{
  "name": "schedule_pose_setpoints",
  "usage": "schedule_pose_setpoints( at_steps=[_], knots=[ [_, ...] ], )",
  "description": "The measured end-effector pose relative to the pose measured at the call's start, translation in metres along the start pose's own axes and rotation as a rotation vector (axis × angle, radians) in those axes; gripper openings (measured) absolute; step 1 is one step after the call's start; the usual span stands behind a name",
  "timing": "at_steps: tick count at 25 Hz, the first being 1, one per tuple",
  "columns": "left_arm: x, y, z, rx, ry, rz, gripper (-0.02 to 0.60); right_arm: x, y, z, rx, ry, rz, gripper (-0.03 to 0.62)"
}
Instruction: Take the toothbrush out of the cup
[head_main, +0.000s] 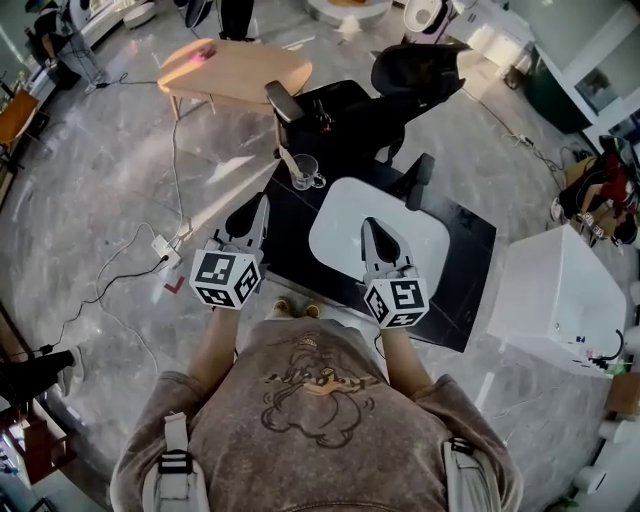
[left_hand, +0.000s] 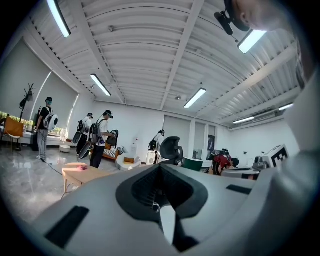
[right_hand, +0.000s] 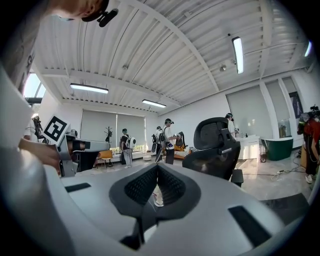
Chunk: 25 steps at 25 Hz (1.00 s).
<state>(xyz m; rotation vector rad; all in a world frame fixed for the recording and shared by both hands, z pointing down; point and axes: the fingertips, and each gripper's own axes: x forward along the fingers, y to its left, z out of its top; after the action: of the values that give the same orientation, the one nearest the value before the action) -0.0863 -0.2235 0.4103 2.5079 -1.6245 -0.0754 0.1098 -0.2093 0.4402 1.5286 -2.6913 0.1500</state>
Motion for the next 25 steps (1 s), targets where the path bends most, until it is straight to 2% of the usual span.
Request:
schedule_pose_setpoints(
  at_steps=[5,16,17,20,21,22,25],
  knots=[
    [0.006,0.005,-0.001,0.022,0.014,0.014,0.018,0.011,0.005,0.005,0.020,-0.011,0.011,0.017],
    [0.030,0.017,-0.010,0.038,0.014,-0.007,0.022,0.031,0.000,0.005,0.030,-0.021,-0.019,0.017],
    [0.031,0.018,-0.011,0.033,0.012,-0.008,0.038,0.033,0.000,0.004,0.030,-0.021,-0.019,0.017],
    [0.037,0.021,-0.012,0.014,0.002,-0.015,0.193,0.038,-0.002,0.001,0.029,-0.016,-0.019,0.017],
    [0.039,0.020,-0.011,0.017,-0.005,-0.017,0.264,0.039,-0.002,0.001,0.030,-0.014,-0.019,0.017],
    [0.040,0.020,-0.010,0.025,-0.011,-0.016,0.301,0.041,-0.002,0.001,0.032,-0.014,-0.019,0.017],
    [0.046,0.023,-0.008,0.035,-0.017,-0.014,0.327,0.046,-0.002,0.000,0.040,-0.013,-0.016,0.017]
  ],
)
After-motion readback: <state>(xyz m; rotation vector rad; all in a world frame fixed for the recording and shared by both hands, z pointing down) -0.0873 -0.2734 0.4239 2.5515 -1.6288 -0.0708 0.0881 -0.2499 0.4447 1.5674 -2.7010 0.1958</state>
